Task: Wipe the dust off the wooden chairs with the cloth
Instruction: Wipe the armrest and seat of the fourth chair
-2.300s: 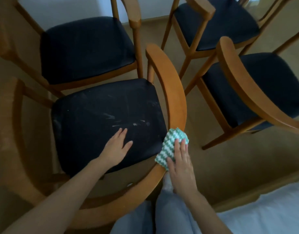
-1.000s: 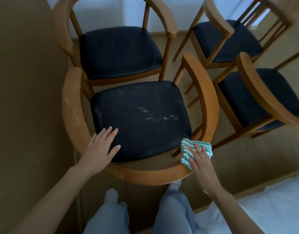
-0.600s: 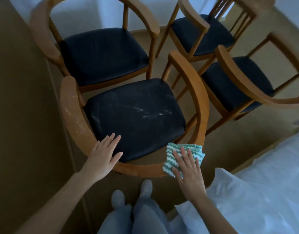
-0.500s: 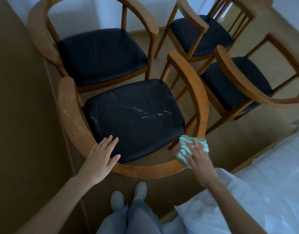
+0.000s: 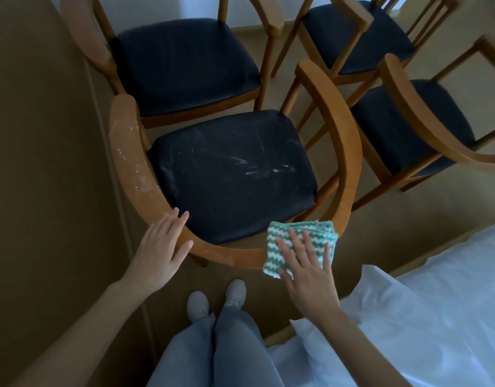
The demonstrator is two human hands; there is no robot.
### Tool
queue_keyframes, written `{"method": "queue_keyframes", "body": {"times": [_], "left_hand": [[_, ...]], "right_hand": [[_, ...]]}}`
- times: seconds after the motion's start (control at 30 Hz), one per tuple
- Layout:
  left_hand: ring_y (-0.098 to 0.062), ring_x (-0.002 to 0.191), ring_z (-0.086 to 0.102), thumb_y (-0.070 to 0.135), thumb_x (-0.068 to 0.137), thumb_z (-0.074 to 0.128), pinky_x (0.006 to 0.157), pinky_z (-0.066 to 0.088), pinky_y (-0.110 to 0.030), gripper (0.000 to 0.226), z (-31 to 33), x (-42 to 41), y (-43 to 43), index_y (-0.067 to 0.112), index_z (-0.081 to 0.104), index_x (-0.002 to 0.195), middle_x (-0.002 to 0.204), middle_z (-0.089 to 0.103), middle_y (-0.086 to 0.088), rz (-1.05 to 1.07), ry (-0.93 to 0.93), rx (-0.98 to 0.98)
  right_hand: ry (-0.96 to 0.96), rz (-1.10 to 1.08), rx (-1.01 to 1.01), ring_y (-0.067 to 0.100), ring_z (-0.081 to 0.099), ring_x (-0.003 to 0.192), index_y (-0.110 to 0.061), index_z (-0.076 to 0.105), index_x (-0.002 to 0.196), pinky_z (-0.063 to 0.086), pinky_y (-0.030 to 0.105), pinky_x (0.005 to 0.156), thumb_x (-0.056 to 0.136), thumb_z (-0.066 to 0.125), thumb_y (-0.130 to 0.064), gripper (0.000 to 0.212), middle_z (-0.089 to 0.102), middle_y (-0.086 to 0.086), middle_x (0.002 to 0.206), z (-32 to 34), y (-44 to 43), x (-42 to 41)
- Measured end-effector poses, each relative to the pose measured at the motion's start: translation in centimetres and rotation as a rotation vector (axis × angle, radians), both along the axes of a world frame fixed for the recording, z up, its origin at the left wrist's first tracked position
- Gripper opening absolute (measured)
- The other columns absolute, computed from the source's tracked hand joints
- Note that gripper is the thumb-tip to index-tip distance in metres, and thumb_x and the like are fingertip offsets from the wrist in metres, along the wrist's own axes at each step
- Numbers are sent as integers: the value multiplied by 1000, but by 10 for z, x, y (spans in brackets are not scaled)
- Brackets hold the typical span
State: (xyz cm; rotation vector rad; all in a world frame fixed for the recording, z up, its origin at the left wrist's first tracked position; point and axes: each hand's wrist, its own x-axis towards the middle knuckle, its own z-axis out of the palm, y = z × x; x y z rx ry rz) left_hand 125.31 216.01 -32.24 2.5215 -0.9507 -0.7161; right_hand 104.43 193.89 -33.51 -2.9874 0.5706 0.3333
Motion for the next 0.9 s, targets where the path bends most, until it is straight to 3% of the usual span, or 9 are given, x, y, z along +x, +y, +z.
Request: {"method": "queue_keyframes", "body": {"times": [0.17, 0.23, 0.3, 0.43, 0.5, 0.63, 0.73, 0.9], "left_hand": [[-19, 145, 7, 46, 88, 28, 115, 9, -36, 67, 4, -9, 15, 20, 16, 149, 157, 13, -4, 29, 13, -7], [-18, 145, 6, 47, 89, 27, 116, 8, -36, 67, 6, -11, 21, 21, 15, 149, 158, 11, -2, 54, 12, -2], [-16, 145, 5, 43, 94, 31, 116, 7, -35, 62, 7, -12, 27, 22, 14, 149, 158, 9, -1, 83, -2, 8], [-16, 145, 3, 38, 97, 35, 115, 4, -31, 59, 10, -11, 39, 24, 12, 149, 158, 7, 0, 153, -23, 21], [-17, 146, 3, 39, 96, 34, 116, 6, -34, 59, 10, -12, 44, 23, 12, 149, 158, 7, -1, 174, -12, 36], [-18, 146, 3, 39, 96, 33, 117, 7, -36, 60, 8, -20, 49, 23, 12, 150, 158, 7, -2, 184, 20, 40], [-17, 145, 2, 39, 97, 33, 116, 6, -35, 60, 7, -23, 45, 24, 9, 149, 158, 6, -1, 172, 24, 35], [-18, 146, 4, 40, 96, 33, 116, 7, -36, 61, 2, -27, 31, 22, 10, 149, 158, 8, -2, 122, 16, 1]], "right_hand": [[83, 232, 47, 23, 24, 140, -25, 41, 142, 5, 51, 114, 95, 26, -45, 53, 41, 4, 147, -5, 46, 51], [175, 316, 146, 22, 8, 145, -25, 17, 150, -7, 48, 115, 100, 24, -42, 54, 19, 4, 157, -9, 65, 85], [293, 279, 240, 21, -4, 146, -23, -8, 151, -9, 45, 115, 103, 21, -41, 59, -2, 4, 159, -17, 85, 121], [311, 157, 407, 23, -5, 146, -22, -19, 148, 0, 48, 116, 103, 21, -41, 63, -9, 5, 159, -27, 107, 168], [319, 153, 408, 25, 1, 146, -23, -20, 148, 6, 49, 116, 103, 21, -41, 64, -3, 6, 159, -25, 110, 168], [363, 193, 196, 29, 40, 128, -19, -1, 151, 24, 46, 107, 102, 25, -40, 59, 40, 12, 143, -9, 90, 135], [332, 196, 120, 27, 42, 126, -21, 18, 148, 26, 42, 105, 101, 27, -44, 52, 45, 7, 138, 9, 56, 103], [292, 100, 110, 15, 39, 131, -27, 28, 145, 22, 38, 111, 100, 23, -48, 50, 45, -3, 140, 42, -19, 60]]}}
